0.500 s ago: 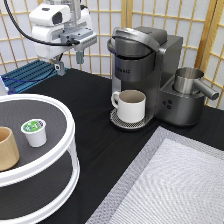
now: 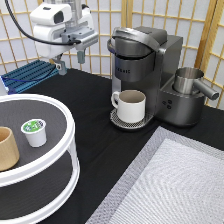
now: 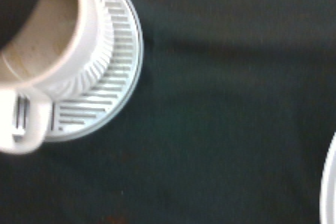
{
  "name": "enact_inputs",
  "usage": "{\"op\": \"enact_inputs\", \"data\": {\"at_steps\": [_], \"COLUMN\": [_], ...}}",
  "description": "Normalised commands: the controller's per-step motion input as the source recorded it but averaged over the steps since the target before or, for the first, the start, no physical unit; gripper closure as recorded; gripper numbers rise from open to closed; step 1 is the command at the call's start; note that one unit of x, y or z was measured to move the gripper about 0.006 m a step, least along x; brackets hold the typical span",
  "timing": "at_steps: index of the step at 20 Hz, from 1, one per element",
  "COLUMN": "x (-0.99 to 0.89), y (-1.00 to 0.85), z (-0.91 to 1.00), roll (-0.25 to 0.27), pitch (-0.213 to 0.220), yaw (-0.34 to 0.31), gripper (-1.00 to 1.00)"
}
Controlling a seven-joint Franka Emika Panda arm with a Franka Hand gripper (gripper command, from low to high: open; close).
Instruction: Make coffee
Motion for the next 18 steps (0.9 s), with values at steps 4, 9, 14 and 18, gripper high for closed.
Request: {"op": "enact_inputs", "data": {"at_steps": [4, 9, 14, 18], "x": [0.98, 0.85, 0.77, 0.72], "y": [0.00, -0.07, -0.16, -0.24], "z": [0.74, 0.53, 0.59, 0.41], "roll": [0.018, 0.087, 0.130, 0.183], "pitch": [0.110, 0.149, 0.186, 0.169], "yaw": [-0.013, -0.050, -0.038, -0.033], "gripper": [-1.00, -1.00, -1.00, -1.00]}}
